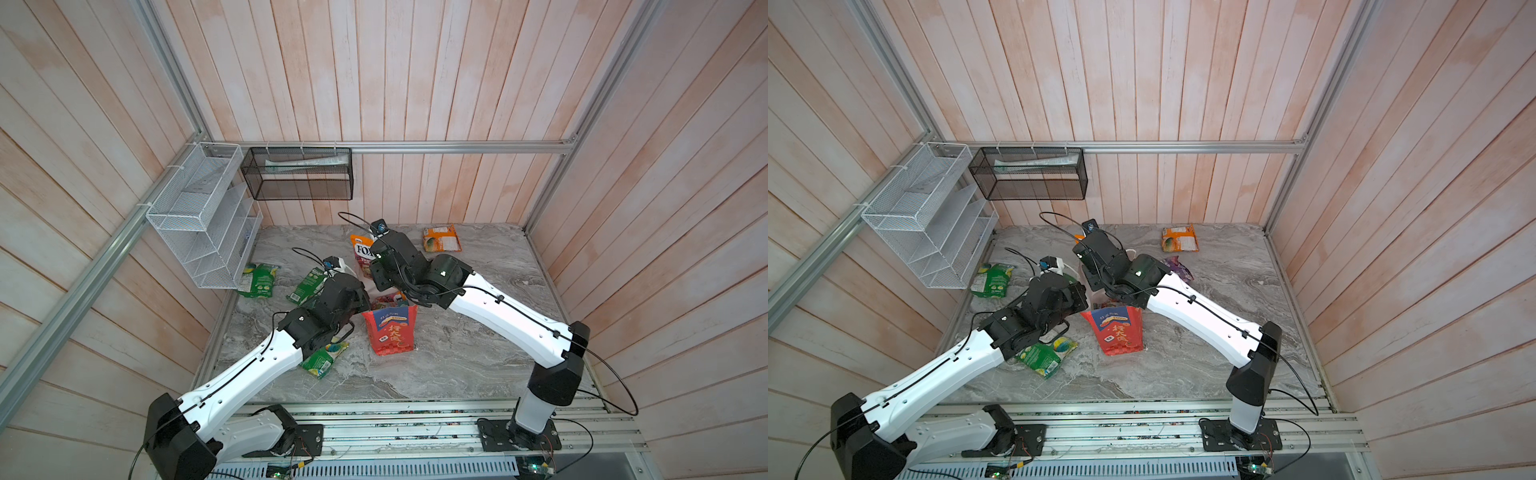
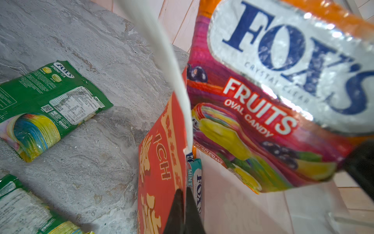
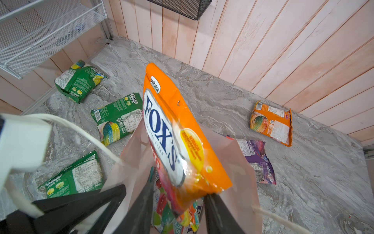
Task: Place the snacks into the paper bag
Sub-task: 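Lower the FOX'S packet into the bag and open the right gripper, then move the right gripper away from the bag toward the purple packet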
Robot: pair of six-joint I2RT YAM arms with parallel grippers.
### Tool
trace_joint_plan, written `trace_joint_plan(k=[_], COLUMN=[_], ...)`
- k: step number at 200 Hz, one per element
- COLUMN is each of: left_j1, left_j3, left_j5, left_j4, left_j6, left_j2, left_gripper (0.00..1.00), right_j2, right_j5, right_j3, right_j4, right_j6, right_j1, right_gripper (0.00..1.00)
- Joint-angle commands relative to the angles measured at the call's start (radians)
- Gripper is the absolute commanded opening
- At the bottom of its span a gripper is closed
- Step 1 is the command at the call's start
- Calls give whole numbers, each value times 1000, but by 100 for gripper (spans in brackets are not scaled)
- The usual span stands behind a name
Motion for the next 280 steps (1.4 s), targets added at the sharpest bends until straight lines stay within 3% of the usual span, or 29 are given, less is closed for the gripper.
trace_joint_plan(k=[1,34,68,121,166,211,280], left_j1=[-4,-4,-4,-4,-4,-4,-4], left_j3=[4,4,4,5,5,7,6], left_j5=[-24,-27,-24,-18,-16,-17,-15], left_j4=[6,6,7,9,8,9,8], left_j6=[21,23,22,25,25,22,22], left_j2=[-17,-15,-11,-4,-6,0,2], left_gripper=[0,0,0,0,0,0,0], right_j2=[-74,-193,-309,-345,-372,-470,-593], right_j5=[-9,-17,48,42,158,89,-359], right_j3=[-34,-140,-213,-240,-290,-411,-684], right_j4=[57,160,217,236,280,359,516], right_j6=[-10,1,22,42,38,89,292], right_j1=[4,3,3,3,-11,-149,-656], right_gripper=[45,56,67,85,97,97,97])
